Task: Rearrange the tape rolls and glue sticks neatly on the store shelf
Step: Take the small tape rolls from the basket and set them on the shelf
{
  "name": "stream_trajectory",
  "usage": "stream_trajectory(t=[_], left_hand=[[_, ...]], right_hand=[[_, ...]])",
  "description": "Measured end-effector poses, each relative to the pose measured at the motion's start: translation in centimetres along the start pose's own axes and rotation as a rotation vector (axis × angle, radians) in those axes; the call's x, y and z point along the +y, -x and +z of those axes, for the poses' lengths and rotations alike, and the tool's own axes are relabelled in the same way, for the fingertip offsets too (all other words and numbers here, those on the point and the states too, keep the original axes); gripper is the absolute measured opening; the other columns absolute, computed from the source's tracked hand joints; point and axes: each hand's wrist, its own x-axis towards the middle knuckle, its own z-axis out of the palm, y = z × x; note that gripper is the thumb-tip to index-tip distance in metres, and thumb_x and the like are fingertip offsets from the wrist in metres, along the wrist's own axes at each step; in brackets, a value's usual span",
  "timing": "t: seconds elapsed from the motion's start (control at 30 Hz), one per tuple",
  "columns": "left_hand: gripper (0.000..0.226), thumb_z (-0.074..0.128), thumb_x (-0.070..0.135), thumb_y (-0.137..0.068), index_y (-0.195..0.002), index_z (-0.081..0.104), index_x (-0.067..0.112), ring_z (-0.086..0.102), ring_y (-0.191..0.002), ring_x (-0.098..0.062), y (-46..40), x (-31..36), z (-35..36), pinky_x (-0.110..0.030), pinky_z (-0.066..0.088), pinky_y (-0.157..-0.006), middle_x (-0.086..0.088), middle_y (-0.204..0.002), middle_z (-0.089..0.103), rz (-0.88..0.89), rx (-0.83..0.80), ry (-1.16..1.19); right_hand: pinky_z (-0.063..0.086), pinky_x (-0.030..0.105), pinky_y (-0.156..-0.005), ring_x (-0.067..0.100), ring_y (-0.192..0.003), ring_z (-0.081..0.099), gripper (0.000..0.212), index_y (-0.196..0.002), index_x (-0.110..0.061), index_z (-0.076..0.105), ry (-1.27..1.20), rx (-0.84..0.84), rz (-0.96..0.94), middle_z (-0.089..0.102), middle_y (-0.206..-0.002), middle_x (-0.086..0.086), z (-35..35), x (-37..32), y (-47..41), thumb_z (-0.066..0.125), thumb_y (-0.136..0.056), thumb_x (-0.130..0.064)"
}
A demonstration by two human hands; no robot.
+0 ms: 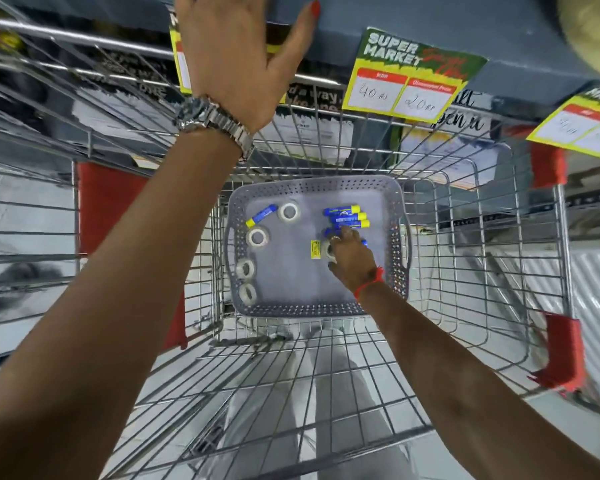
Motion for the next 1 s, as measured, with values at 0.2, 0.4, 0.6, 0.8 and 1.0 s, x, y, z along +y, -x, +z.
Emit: stream_trajectory(t=[0.2, 0.4, 0.6, 0.8, 1.0], left_hand=[[0.060, 0.028, 0.061, -0.086, -0.124, 0.052, 0.021, 0.048, -0.122, -0.016, -0.2, 0.1, -0.5, -0.033, 0.020, -0.107, 0.003, -0.129, 0.057, 0.003, -0.143, -0.022], [0.059, 0.039, 0.042, -0.087, -0.140, 0.026, 0.018, 0.011, -0.140, -0.028, 10.3, 1.7, 1.1, -0.042, -0.018, -0.114, -0.013, -0.151, 0.024, 0.222, -0.010, 0.009], [0.050, 0.058, 0.007, -0.079, -0.128, 0.049, 0.012, 0.036, -0.134, -0.027, 24.8, 4.2, 5.4, -0.041, 0.037, -0.107, -0.011, -0.141, 0.045, 0.019, -0.945, 0.339], [0.056, 0.069, 0.017, -0.076, -0.128, 0.048, 0.011, 0.048, -0.120, -0.031, 28.5, 7.6, 9.7, -0.037, 0.042, -0.101, -0.014, -0.132, 0.048, -0.175, -1.172, 0.486], [0.058, 0.068, 0.028, -0.078, -0.127, 0.045, 0.007, 0.038, -0.126, -0.031, 29.1, 10.1, 11.9, -0.038, 0.041, -0.101, -0.014, -0.138, 0.039, -0.155, -1.126, 0.379]], right_hand=[[0.050, 0.042, -0.089, 0.036, -0.114, 0.045, 0.055, -0.120, -0.006, 0.051, -0.125, 0.060, 0.144, 0.042, -0.129, 0.018, -0.9, 1.4, 2.4, 0.070, -0.071, -0.020], [0.052, 0.042, -0.087, 0.038, -0.112, 0.049, 0.055, -0.119, -0.005, 0.049, -0.182, 0.081, 0.204, 0.047, -0.122, 0.019, -1.6, 2.5, 3.3, 0.072, -0.070, -0.018], [0.048, 0.039, -0.089, 0.037, -0.112, 0.052, 0.060, -0.126, -0.011, 0.048, -0.255, 0.132, 0.273, 0.048, -0.127, 0.018, -2.0, 3.4, 3.5, 0.071, -0.071, -0.005], [0.054, 0.040, -0.078, 0.038, -0.101, 0.058, 0.051, -0.116, -0.013, 0.055, -0.220, 0.239, 0.252, 0.056, -0.116, 0.019, -2.1, 4.4, 3.1, 0.061, -0.069, 0.004], [0.054, 0.042, -0.077, 0.039, -0.102, 0.056, 0.044, -0.112, -0.008, 0.054, -0.237, 0.292, 0.242, 0.052, -0.119, 0.019, -3.1, 4.5, 3.1, 0.060, -0.070, 0.002]])
